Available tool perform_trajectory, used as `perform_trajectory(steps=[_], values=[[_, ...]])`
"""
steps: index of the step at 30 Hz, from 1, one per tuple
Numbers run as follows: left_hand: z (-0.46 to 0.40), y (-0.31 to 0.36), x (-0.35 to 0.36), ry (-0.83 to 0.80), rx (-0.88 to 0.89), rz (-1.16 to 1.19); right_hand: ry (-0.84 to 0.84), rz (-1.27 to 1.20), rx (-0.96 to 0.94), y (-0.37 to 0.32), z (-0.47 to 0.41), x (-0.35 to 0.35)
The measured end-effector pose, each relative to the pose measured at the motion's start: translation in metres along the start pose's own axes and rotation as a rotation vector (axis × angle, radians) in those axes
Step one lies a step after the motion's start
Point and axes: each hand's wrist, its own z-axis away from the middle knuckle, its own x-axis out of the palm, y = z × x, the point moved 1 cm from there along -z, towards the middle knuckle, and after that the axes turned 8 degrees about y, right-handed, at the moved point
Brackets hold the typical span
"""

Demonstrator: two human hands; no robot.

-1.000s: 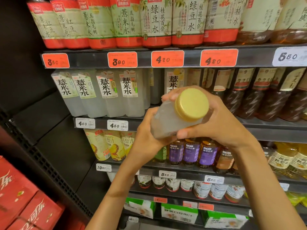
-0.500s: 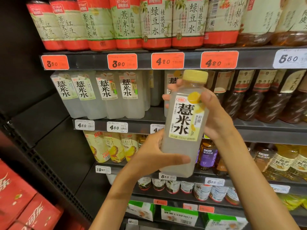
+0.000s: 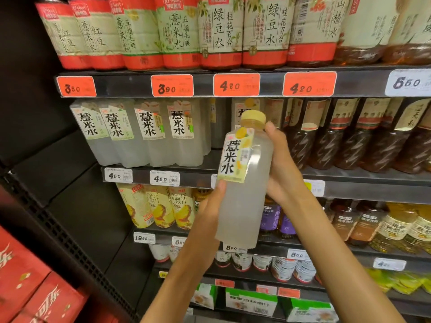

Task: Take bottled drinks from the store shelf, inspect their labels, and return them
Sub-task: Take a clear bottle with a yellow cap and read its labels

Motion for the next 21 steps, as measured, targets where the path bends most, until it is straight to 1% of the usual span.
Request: perform_trajectory(steps=[2,4,5,6,8,9,11,13,15,16,17,18,21], values=[[0.001,-0.004,0.002,-0.108,-0.095,0.146,0.014,-0.036,0.087,0.010,0.002,-0.001],[-0.001,-0.004,0.002,-0.146,-0.166,0.232,0.061,-0.044,0.120,0.014,0.005,0.000],[-0.003,-0.006,0.001,-0.131,-0.181,0.207,0.086,-0.014,0.109,0.013,0.005,0.000],[-0.005,-0.008,-0.001,-0.091,-0.178,0.123,0.106,0.034,0.084,0.011,0.006,0.000],[-0.009,-0.012,-0.008,0.013,-0.129,-0.144,0.128,0.210,-0.017,0.003,0.009,0.003],[-0.009,-0.013,-0.009,0.038,-0.096,-0.210,0.136,0.322,-0.080,0.000,0.010,0.006],[-0.007,-0.016,-0.009,0.064,-0.094,-0.173,0.158,0.484,-0.184,-0.002,0.014,0.014],[-0.006,-0.017,-0.008,0.109,-0.061,-0.133,0.205,0.560,-0.252,-0.002,0.018,0.021],[-0.003,-0.015,-0.004,0.112,0.010,-0.117,0.224,0.563,-0.260,-0.005,0.021,0.025],[-0.002,-0.011,-0.004,0.101,0.029,-0.102,0.204,0.511,-0.234,-0.007,0.022,0.027],[0.000,-0.007,-0.007,0.058,0.022,-0.064,0.175,0.446,-0.211,-0.010,0.023,0.028],[0.001,-0.003,-0.010,-0.018,-0.009,-0.012,0.157,0.391,-0.198,-0.013,0.024,0.028],[0.007,0.007,-0.012,-0.285,-0.147,0.162,0.101,0.270,-0.146,-0.015,0.025,0.030]])
